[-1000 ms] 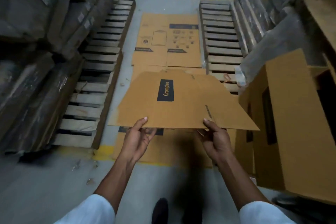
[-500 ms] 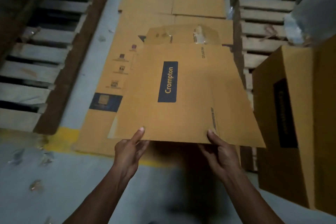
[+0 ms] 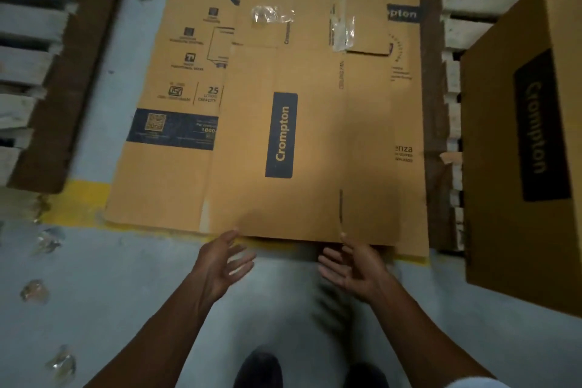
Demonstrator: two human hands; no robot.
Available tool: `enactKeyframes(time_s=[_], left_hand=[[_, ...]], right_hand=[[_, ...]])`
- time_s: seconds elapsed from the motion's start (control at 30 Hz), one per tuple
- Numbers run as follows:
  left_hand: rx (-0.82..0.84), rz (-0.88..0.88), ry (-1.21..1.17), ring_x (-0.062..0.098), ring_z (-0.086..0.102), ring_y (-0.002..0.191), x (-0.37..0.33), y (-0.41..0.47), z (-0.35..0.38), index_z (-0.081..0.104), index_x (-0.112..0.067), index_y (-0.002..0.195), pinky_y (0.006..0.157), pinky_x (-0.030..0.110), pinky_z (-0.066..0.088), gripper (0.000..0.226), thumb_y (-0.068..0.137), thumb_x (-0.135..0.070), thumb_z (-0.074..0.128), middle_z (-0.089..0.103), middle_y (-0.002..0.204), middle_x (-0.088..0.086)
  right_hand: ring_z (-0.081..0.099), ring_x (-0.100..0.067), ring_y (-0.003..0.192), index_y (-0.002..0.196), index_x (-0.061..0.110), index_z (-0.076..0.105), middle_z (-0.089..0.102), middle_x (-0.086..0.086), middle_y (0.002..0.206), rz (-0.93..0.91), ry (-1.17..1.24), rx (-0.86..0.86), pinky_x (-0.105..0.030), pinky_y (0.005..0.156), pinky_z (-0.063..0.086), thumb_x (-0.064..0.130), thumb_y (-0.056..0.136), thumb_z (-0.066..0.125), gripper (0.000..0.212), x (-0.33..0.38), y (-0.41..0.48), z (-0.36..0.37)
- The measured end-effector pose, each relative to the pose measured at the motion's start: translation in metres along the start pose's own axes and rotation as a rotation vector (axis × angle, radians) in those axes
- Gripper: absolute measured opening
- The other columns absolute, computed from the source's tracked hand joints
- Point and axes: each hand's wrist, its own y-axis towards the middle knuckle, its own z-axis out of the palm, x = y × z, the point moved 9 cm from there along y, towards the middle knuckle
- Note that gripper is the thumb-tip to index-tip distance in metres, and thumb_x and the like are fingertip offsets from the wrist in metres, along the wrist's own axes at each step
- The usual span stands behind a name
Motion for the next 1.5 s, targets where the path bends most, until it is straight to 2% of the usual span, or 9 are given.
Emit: enactKeyframes(time_s=[0.17,0.37,0.5,0.6,0.8,1.0,1.17,1.3,1.5], left_hand=[[-0.007,0.085,0.289,0.03,0.071,0.097,-0.018,-0.091,-0.004,0.066,-0.011,0.103,0.085,0.039,0.056,0.009,0.1,-0.017,0.06,0.072,0.107,0.01],[0.081,0.229,0.421,0.028,0.067,0.075,-0.1,-0.282,0.046,0.07,-0.01,0.103,0.063,0.03,0.048,0.01,0.095,-0.012,0.064,0.073,0.098,0.012],[0.194,0.336,0.501,0.026,0.072,0.086,-0.156,-0.452,0.089,0.069,-0.014,0.11,0.069,0.034,0.054,0.017,0.096,-0.022,0.066,0.073,0.106,0.009],[0.312,0.448,0.536,0.028,0.071,0.093,-0.181,-0.577,0.12,0.066,-0.014,0.115,0.078,0.038,0.056,0.017,0.099,-0.019,0.061,0.071,0.11,0.009],[0.527,0.711,0.664,0.023,0.073,0.091,-0.195,-0.753,0.197,0.069,-0.016,0.11,0.077,0.033,0.059,0.017,0.097,-0.022,0.061,0.075,0.103,0.005],[0.684,0.753,0.846,0.017,0.07,0.075,-0.118,-0.801,0.26,0.07,-0.013,0.107,0.068,0.03,0.056,0.017,0.096,-0.022,0.06,0.075,0.096,0.005],[0.691,0.647,0.984,0.018,0.066,0.073,-0.026,-0.775,0.284,0.067,-0.01,0.112,0.067,0.033,0.054,0.022,0.1,-0.026,0.058,0.071,0.101,0.01],[0.59,0.526,1.053,0.022,0.068,0.081,0.037,-0.734,0.299,0.067,-0.012,0.112,0.067,0.032,0.056,0.024,0.1,-0.031,0.058,0.072,0.103,0.009],[0.391,0.422,0.959,0.021,0.06,0.098,0.096,-0.699,0.321,0.058,-0.018,0.111,0.083,0.037,0.054,0.019,0.101,-0.034,0.059,0.06,0.113,0.005]], right_hand=[[0.071,-0.032,0.091,0.113,0.001,0.065,0.07,-0.018,0.11,-0.205,-0.244,-0.082,-0.039,0.07,0.059,0.02,0.104,0.056,0.022,0.019,-0.094,0.0],[0.067,-0.03,0.079,0.108,0.002,0.065,0.07,-0.016,0.097,-0.401,-0.274,-0.086,-0.034,0.064,0.055,0.016,0.103,0.057,0.017,0.101,-0.304,0.033],[0.07,-0.028,0.085,0.11,0.006,0.064,0.072,-0.014,0.104,-0.575,-0.232,-0.025,-0.037,0.065,0.056,0.018,0.105,0.055,0.016,0.172,-0.492,0.053],[0.067,-0.023,0.068,0.109,0.001,0.064,0.071,-0.011,0.092,-0.722,-0.229,-0.02,-0.031,0.053,0.054,0.013,0.103,0.056,0.015,0.213,-0.629,0.046],[0.065,-0.023,0.067,0.097,0.01,0.064,0.068,-0.013,0.094,-1.024,-0.087,-0.077,-0.03,0.054,0.048,0.009,0.1,0.057,0.007,0.261,-0.821,-0.03],[0.069,-0.024,0.074,0.102,0.012,0.066,0.071,-0.01,0.098,-1.041,0.07,-0.231,-0.032,0.058,0.052,0.012,0.102,0.057,0.009,0.242,-0.85,-0.172],[0.063,-0.02,0.059,0.089,0.012,0.063,0.067,-0.012,0.086,-0.924,0.114,-0.385,-0.032,0.051,0.051,0.007,0.096,0.059,0.009,0.22,-0.813,-0.296],[0.066,-0.024,0.084,0.107,0.014,0.068,0.069,-0.007,0.103,-0.825,0.033,-0.478,-0.04,0.071,0.057,0.028,0.09,0.064,0.023,0.22,-0.766,-0.385],[0.05,-0.029,0.13,0.149,0.011,0.043,0.052,-0.009,0.142,-0.715,-0.269,-0.416,-0.034,0.096,0.037,0.046,0.098,0.061,0.065,0.244,-0.707,-0.436]])
